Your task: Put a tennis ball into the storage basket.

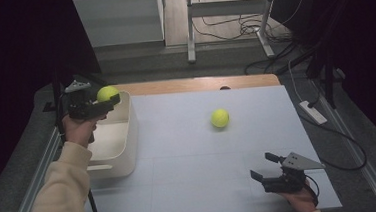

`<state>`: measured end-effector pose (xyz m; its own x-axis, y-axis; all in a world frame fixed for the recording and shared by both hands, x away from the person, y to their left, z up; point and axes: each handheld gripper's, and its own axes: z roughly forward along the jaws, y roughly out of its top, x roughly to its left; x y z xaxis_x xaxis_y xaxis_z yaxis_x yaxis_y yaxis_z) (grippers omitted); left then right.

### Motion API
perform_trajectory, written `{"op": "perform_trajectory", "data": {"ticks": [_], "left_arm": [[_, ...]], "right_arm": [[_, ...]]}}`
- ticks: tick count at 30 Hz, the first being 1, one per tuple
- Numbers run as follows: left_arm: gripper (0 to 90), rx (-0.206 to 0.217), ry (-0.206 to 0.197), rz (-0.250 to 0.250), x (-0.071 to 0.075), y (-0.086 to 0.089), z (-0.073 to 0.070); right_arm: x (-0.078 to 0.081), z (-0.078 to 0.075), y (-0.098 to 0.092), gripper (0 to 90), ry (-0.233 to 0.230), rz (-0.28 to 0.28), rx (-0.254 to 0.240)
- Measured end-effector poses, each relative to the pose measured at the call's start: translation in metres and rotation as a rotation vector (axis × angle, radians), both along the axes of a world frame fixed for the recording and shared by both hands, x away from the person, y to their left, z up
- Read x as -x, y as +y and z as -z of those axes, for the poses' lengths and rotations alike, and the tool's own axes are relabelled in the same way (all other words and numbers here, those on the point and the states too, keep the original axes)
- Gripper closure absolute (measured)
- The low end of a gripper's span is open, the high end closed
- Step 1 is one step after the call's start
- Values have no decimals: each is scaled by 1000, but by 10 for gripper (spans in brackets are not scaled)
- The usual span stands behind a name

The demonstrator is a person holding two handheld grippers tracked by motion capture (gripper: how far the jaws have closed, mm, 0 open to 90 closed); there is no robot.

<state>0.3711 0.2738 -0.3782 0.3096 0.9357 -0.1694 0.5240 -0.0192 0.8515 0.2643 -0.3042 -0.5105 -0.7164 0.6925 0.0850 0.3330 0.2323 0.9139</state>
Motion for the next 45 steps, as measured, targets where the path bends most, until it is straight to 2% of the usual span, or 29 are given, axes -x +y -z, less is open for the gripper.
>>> {"op": "perform_trajectory", "data": {"ticks": [9,19,29,35,41,45], "left_arm": [[269,-14,20,-22,-6,7,3],[269,-33,70,-63,-14,17,11],[268,-56,88,-87,-18,22,12],[268,-63,114,-100,-21,25,15],[267,-53,119,-98,-21,25,15],[267,-63,114,-91,-20,23,14]], "right_arm": [[0,0,0,113,-1,1,-1],[0,0,0,113,-3,3,0],[0,1,0,113,1,1,6],[0,0,0,114,0,3,7],[0,0,-1,114,0,8,4],[0,0,0,114,-1,7,6]]}}
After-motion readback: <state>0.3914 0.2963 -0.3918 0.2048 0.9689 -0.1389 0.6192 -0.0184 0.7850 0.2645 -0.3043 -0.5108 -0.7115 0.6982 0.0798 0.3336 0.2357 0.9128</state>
